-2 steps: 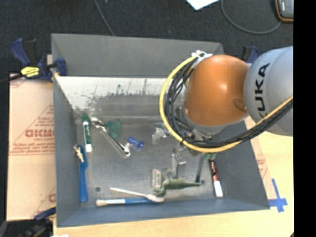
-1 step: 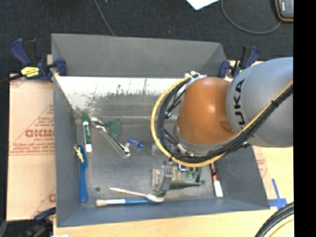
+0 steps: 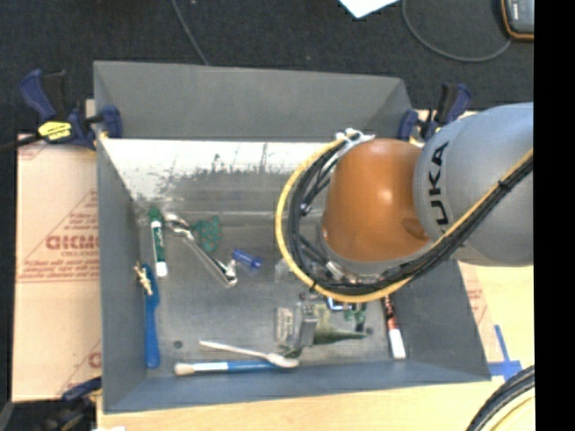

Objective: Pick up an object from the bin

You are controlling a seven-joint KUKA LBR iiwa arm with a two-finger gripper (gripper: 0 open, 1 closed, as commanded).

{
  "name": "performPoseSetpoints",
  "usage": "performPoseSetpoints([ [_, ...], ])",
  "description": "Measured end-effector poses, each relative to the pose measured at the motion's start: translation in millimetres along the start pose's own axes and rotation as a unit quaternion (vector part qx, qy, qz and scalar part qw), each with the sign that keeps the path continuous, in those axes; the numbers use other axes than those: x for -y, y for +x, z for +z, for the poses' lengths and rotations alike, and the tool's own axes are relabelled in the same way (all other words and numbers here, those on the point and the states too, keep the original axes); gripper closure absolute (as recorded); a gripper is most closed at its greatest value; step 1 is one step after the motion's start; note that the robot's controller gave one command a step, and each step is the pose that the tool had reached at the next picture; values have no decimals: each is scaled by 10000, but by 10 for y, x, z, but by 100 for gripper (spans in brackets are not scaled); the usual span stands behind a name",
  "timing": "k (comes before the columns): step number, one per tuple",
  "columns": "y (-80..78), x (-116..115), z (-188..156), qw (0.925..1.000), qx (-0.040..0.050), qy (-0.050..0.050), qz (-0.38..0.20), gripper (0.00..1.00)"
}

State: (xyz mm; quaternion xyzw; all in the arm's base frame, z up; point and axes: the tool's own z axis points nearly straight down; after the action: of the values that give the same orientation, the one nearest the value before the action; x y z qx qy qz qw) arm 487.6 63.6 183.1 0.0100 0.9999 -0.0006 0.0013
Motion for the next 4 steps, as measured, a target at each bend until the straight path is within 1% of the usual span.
performPoseSetpoints([
  [1,26,34,270,9872,-9,-3,-1594,0],
  [2,-126,1004,-39,9847,48,4,-1744,0],
  [3,-151,791,239,9922,30,-9,-1250,0],
  [4,-110,605,279,9914,36,-8,-1308,0],
])
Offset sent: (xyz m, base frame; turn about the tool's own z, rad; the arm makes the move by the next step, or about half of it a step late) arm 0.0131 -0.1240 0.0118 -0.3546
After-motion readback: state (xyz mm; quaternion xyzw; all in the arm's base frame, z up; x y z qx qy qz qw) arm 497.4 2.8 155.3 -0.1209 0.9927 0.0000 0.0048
